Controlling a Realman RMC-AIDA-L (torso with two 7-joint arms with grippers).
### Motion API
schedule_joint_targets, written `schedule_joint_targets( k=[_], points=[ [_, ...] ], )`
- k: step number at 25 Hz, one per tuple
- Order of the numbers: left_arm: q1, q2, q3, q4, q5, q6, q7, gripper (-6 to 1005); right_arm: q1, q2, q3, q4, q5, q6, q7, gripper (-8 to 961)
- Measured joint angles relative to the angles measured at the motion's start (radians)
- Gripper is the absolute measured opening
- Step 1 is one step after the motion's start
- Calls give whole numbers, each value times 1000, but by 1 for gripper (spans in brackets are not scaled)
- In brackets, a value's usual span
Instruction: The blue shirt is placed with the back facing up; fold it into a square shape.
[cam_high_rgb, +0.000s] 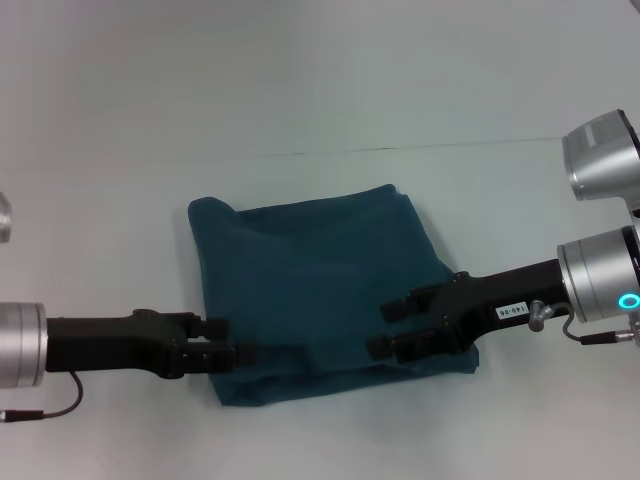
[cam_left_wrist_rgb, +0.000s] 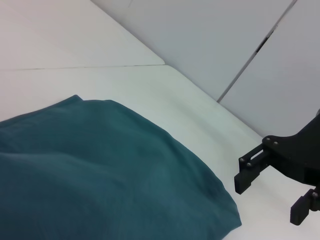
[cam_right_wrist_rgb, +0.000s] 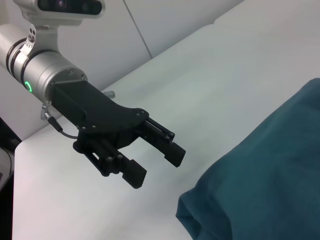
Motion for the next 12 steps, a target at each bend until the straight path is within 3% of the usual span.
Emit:
schedule_joint_targets(
  k=[12],
  points=[
    [0,-1,0,-2,0,-1,0,737,-3,0,0,0,0,0,0,747]
  ],
)
